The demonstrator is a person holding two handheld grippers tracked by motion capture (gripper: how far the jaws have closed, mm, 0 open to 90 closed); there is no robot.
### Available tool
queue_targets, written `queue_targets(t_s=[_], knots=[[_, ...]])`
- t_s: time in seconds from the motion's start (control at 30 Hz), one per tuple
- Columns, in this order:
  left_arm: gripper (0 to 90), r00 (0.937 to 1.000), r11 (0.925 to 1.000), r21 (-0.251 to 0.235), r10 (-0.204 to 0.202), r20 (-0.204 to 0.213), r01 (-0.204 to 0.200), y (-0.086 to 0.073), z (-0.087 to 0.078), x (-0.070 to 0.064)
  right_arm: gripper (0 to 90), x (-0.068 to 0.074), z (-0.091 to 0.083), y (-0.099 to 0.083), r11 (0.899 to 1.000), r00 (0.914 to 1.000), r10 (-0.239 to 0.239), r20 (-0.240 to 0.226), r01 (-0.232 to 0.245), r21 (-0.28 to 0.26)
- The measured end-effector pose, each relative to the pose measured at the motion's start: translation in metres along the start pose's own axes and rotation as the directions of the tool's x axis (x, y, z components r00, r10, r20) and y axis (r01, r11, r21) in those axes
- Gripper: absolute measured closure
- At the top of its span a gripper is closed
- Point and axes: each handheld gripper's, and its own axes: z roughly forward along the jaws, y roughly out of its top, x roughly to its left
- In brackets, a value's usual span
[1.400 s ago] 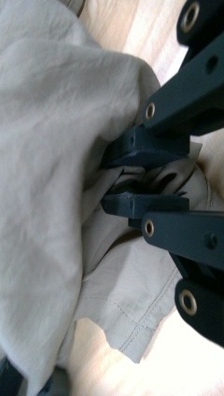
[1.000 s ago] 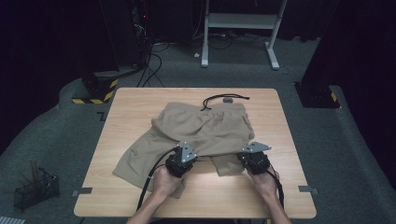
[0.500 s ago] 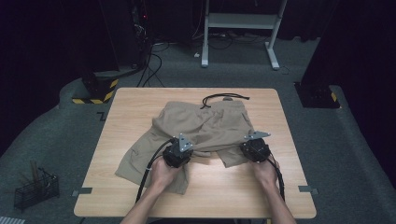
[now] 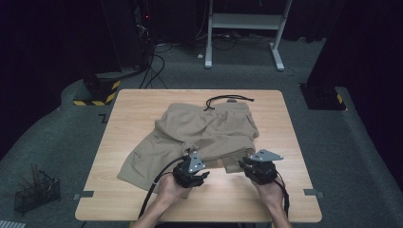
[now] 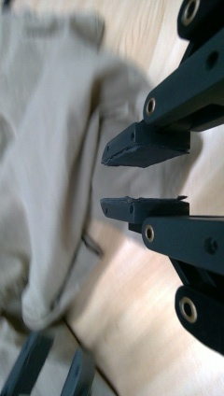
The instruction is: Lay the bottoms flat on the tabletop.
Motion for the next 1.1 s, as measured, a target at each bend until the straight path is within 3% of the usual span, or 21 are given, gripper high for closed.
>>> queue_targets(t_s=[0.07, 0.13, 0.27, 0.33, 0.4, 0.57, 0.67, 0.8, 0.87, 0.9, 0.93, 0.97, 1.0, 1.1], knots=[[54.3, 0.9999, 0.9997, 0.024, 0.0, -0.014, 0.0, 0.004, 0.016, 0.0, 70.1, 0.009, 0.017, 0.0, 0.999, 0.9995, -0.018, -0.027, 0.019, 0.035], [53.9, 0.9996, 0.9992, 0.037, -0.009, -0.028, 0.01, 0.005, 0.028, 0.002, 64.2, 0.014, 0.03, 0.001, 0.998, 0.9995, -0.021, -0.025, 0.022, 0.055], [55.9, 0.9985, 0.9976, 0.065, -0.018, -0.051, 0.021, 0.006, 0.043, 0.005, 60.3, 0.013, 0.055, 0.001, 0.993, 0.9999, -0.007, -0.014, 0.009, 0.115], [57.8, 0.9975, 0.9967, 0.068, -0.041, -0.057, 0.045, 0.005, 0.049, 0.009, 61.1, 0.013, 0.061, -0.001, 0.989, 0.9999, 0.002, -0.017, 0.001, 0.145], [62.0, 0.9971, 0.9963, 0.067, -0.051, -0.057, 0.054, 0.005, 0.049, 0.009, 62.8, 0.012, 0.061, -0.002, 0.99, 0.9999, -0.002, -0.016, 0.004, 0.138], [86.3, 0.9981, 0.9956, 0.089, -0.024, -0.056, 0.029, 0.008, 0.053, 0.013, 83.3, 0.006, 0.054, -0.006, 0.989, 0.9996, -0.026, -0.012, 0.028, 0.147], [89.8, 0.9988, 0.9944, 0.099, -0.031, -0.038, 0.034, 0.009, 0.052, 0.016, 86.7, 0.002, 0.05, -0.008, 0.987, 0.9987, -0.048, 0.014, 0.046, 0.157], [90.0, 0.9988, 0.9975, 0.062, -0.031, -0.037, 0.033, 0.008, 0.035, 0.019, 87.2, -0.002, 0.042, -0.011, 0.988, 0.9987, -0.046, 0.024, 0.042, 0.15], [90.0, 0.9982, 0.999, 0.003, -0.044, -0.04, 0.044, 0.006, 0.011, 0.027, 87.2, -0.009, 0.029, -0.014, 0.992, 0.9987, -0.036, 0.037, 0.031, 0.125], [90.0, 0.9982, 0.999, 0.003, -0.044, -0.04, 0.044, 0.006, 0.011, 0.027, 87.2, -0.013, 0.021, -0.016, 0.993, 0.9987, -0.03, 0.042, 0.025, 0.113], [90.0, 0.9967, 0.9973, -0.034, -0.067, -0.045, 0.065, 0.003, -0.007, 0.035, 87.2, -0.017, 0.015, -0.018, 0.995, 0.9986, -0.027, 0.045, 0.022, 0.1], [90.0, 0.9967, 0.9973, -0.034, -0.067, -0.045, 0.065, 0.003, -0.007, 0.035, 87.2, -0.017, 0.015, -0.018, 0.995, 0.9986, -0.027, 0.045, 0.022, 0.1], [90.0, 0.9935, 0.9927, -0.069, -0.102, -0.05, 0.099, -0.002, -0.023, 0.045, 87.2, -0.025, 0.002, -0.022, 0.996, 0.9984, -0.014, 0.055, 0.009, 0.083], [90.0, 0.9897, 0.9884, -0.086, -0.131, -0.059, 0.125, -0.008, -0.035, 0.053, 87.3, -0.034, -0.014, -0.029, 0.998, 0.9973, 0.0, 0.073, -0.005, 0.07]])
